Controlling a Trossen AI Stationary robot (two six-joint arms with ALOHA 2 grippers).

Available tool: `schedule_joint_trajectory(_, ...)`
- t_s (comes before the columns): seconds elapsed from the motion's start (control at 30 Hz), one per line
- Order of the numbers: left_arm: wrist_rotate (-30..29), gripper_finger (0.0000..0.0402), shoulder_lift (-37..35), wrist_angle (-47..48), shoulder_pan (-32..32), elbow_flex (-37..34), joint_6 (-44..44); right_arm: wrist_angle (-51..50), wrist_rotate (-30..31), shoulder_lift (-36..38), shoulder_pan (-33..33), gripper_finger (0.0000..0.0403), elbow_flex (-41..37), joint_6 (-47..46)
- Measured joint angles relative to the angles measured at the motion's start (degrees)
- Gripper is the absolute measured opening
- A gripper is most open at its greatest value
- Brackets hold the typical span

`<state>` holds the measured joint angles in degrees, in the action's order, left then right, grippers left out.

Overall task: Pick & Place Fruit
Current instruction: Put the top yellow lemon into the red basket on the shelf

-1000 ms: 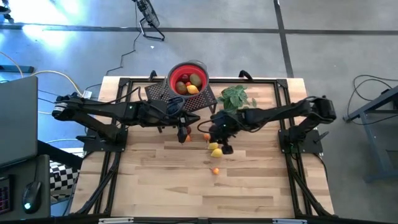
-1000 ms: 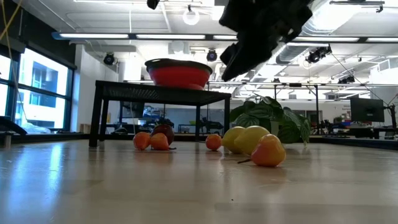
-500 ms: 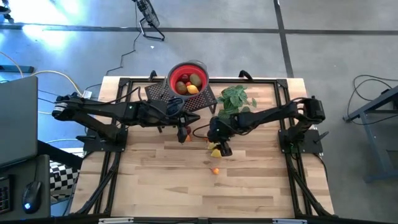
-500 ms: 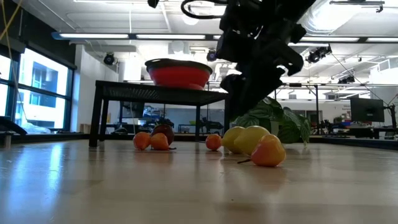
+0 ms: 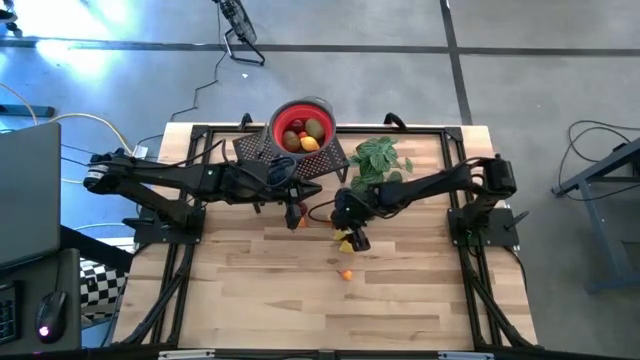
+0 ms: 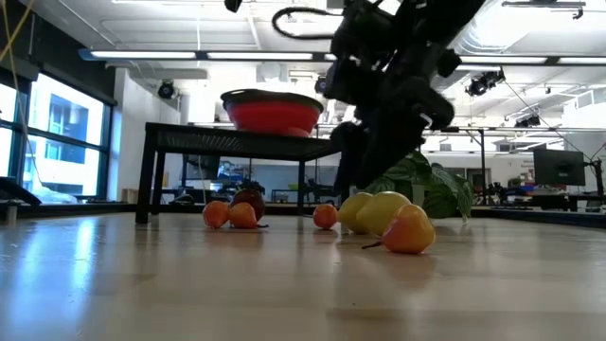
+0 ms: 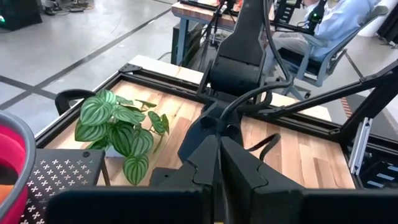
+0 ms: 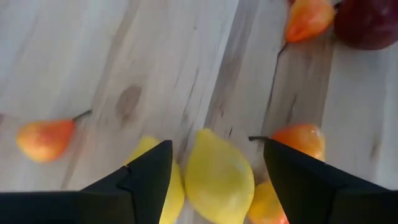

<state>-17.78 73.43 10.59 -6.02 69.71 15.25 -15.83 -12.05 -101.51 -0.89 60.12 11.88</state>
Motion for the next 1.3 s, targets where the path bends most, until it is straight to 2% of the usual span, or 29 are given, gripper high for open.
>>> schedule_joint_trajectory(0.13,0.01,0.0019,0.0,-0.12,0.0,-0.02,0.0,0.38,1.5,-2.11,-0.02,0.0248,-0.16,0.18)
schedule_joint_trajectory(0.7,0.04,0.0019,0.0,-0.13,0.0,-0.02,0.02,-3.26,1.28,-2.85,-1.16,0.0247,-0.07,3.38)
schedule_joint_trajectory(1.3,0.07,0.0019,0.0,-0.13,0.0,-0.02,0.04,-0.44,-0.12,-4.9,-1.18,0.0247,-0.09,3.52)
